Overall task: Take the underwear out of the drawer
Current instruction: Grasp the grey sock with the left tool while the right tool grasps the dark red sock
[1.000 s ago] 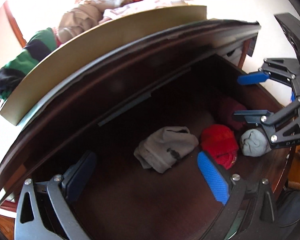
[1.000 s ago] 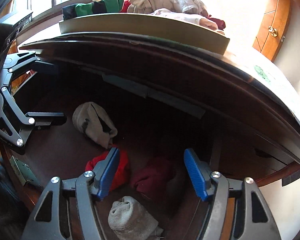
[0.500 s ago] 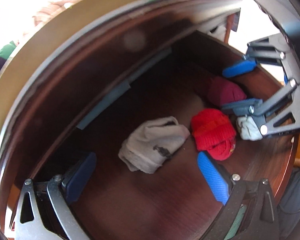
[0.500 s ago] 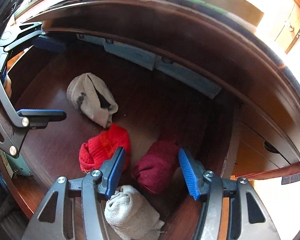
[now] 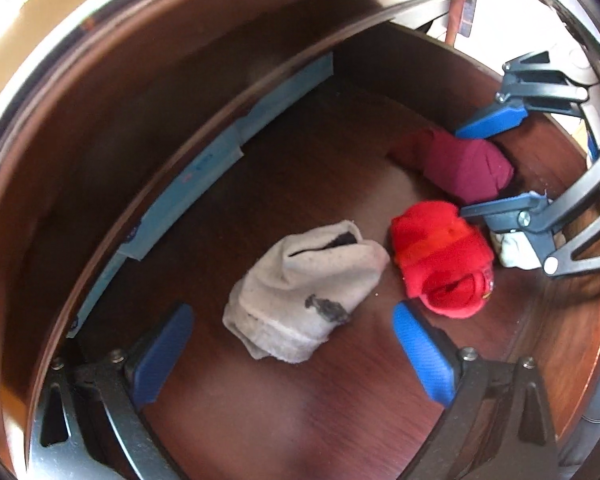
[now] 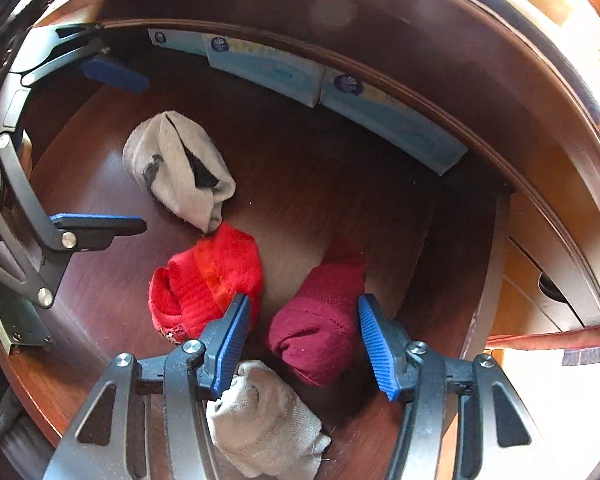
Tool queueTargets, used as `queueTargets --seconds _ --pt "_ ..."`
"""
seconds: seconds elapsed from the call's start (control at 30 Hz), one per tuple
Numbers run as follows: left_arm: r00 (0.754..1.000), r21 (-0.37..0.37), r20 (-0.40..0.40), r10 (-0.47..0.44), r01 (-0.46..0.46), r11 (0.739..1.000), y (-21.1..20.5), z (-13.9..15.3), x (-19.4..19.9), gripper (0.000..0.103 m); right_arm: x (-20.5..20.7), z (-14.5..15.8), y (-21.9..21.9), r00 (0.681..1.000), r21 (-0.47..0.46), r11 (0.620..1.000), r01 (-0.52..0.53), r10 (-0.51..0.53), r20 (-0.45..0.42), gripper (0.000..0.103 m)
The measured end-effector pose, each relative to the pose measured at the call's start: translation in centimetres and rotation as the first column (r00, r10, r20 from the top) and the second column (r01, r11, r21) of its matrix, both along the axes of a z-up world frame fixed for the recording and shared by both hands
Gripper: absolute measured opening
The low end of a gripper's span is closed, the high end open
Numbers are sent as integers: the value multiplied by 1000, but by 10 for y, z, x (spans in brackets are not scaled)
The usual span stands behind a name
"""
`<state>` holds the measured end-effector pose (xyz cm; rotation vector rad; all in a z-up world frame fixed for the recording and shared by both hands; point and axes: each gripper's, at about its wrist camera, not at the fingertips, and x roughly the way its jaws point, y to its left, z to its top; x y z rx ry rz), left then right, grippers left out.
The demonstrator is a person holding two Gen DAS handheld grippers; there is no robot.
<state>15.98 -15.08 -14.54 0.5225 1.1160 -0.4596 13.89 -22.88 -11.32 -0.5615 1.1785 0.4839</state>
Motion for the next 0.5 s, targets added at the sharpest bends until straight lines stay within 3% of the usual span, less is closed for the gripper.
queueTargets --seconds 0.07,0.13,0.2,0.4,0.5 --pt "1000 3 -9 0 0 1000 0 -6 2 93 -1 -8 2 1000 -15 1000 -4 4 2 55" --pt "1000 11 -13 1 -1 1000 3 -9 5 78 -3 -10 8 1000 -40 999 -15 15 10 52" --pt "1000 3 -27 5 -5 1000 3 -12 8 66 -5 -13 13 999 -60 998 -28 29 23 40" --pt "999 24 -44 3 -2 1000 6 -20 15 63 -5 -24 18 999 -56 998 -39 38 -10 38" --pt "999 13 -54 5 -5 1000 10 -18 8 36 -2 -25 19 999 -43 998 -38 38 -15 37"
